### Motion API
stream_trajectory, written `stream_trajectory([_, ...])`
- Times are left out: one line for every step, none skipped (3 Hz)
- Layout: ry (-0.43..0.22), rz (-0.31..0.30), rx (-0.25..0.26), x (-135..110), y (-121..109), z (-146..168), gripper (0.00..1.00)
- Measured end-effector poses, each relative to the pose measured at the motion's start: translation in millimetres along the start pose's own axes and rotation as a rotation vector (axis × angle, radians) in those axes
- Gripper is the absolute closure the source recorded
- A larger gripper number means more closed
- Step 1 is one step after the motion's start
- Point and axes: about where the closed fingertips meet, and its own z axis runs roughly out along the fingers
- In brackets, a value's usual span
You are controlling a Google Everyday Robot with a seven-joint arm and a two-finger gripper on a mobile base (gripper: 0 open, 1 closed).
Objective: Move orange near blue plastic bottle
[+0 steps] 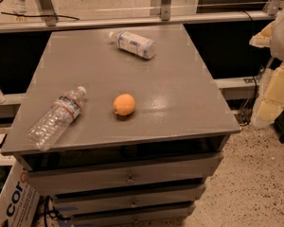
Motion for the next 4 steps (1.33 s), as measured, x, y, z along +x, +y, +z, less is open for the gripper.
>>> stream_trajectory([0.000,0.000,0.000,0,0,0,0.00])
stream_trajectory([-0.004,-0.001,0.000,-1,0,1,0.00])
stream_trajectory([-0.076,-0.010,-0.003,-16,4,8,0.00])
stream_trajectory([-0.192,-0.030,-0.009,-37,11,22,0.00])
